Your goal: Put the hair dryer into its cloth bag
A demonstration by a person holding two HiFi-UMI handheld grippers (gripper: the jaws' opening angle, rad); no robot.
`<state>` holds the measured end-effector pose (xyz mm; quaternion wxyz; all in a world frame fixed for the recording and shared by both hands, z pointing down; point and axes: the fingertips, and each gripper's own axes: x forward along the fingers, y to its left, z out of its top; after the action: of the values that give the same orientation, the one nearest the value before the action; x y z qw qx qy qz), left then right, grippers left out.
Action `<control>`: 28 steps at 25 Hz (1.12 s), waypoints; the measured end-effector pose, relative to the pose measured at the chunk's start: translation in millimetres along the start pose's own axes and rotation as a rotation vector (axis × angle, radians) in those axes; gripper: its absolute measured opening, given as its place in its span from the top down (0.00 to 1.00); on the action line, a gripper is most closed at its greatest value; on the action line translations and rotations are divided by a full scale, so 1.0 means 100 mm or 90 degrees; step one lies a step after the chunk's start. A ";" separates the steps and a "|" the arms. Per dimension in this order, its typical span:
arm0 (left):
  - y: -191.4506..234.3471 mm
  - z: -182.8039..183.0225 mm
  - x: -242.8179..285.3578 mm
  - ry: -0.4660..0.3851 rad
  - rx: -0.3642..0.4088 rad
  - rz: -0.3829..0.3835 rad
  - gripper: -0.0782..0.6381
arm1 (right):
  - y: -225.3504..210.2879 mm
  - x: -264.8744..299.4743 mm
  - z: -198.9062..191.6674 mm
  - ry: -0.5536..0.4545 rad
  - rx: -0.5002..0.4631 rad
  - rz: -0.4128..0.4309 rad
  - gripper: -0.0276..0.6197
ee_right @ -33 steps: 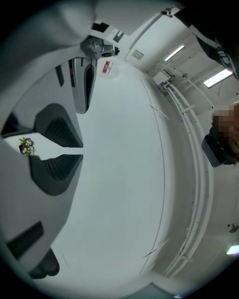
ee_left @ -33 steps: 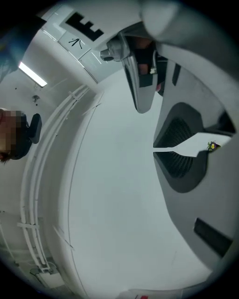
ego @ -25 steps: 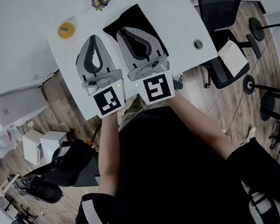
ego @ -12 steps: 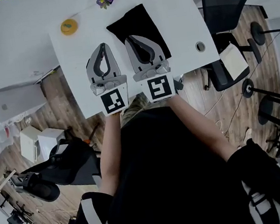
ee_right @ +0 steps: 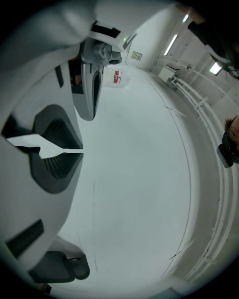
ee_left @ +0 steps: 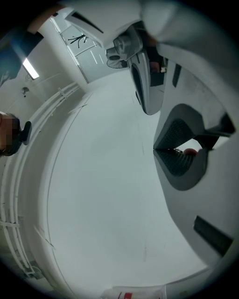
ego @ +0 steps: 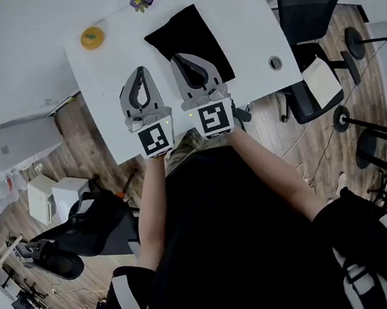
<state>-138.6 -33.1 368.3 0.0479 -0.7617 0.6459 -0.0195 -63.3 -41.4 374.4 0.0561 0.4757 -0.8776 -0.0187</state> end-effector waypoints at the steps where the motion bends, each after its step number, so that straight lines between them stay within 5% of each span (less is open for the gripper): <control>1: -0.01 -0.05 0.00 0.012 0.007 -0.002 0.86 | 0.00 0.01 -0.03 0.006 0.000 0.001 0.89; 9: -0.01 -0.33 -0.04 0.070 0.023 -0.005 0.86 | 0.00 0.02 -0.24 0.037 0.005 0.009 0.89; 28: -0.05 -0.45 -0.21 0.081 0.006 -0.012 0.86 | 0.04 -0.16 -0.37 0.051 0.011 0.020 0.90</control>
<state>-141.2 -13.5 414.1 0.0101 -0.7646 0.6404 -0.0718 -54.1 -25.3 409.9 0.0873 0.4628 -0.8821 0.0091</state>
